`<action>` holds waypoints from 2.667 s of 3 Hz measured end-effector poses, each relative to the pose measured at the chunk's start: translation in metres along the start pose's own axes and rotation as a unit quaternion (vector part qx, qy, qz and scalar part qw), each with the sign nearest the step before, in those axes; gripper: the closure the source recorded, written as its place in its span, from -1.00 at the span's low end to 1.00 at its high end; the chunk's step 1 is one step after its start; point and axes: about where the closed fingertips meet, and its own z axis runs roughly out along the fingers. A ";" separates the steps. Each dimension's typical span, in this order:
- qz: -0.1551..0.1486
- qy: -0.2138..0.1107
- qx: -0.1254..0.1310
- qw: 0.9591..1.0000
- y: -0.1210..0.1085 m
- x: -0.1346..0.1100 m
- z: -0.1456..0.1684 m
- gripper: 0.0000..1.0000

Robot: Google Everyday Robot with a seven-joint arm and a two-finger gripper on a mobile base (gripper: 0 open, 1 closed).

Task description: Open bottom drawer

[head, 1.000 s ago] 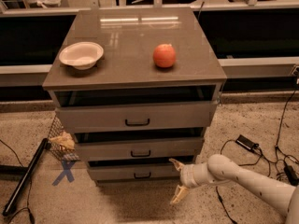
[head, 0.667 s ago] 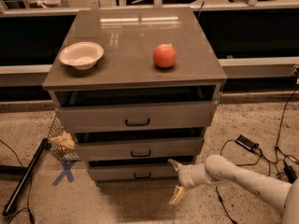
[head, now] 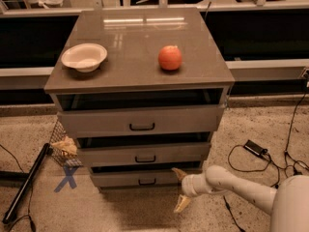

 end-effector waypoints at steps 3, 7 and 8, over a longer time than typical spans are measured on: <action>-0.013 0.007 0.033 0.999 -0.034 0.039 0.028 -1.00; 0.002 0.057 0.031 0.998 -0.074 0.091 0.064 -0.64; 0.006 0.062 0.007 0.998 -0.065 0.094 0.073 -0.18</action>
Offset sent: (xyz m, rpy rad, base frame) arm 0.0439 -0.0076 -0.0364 -0.0306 -0.0744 -0.0138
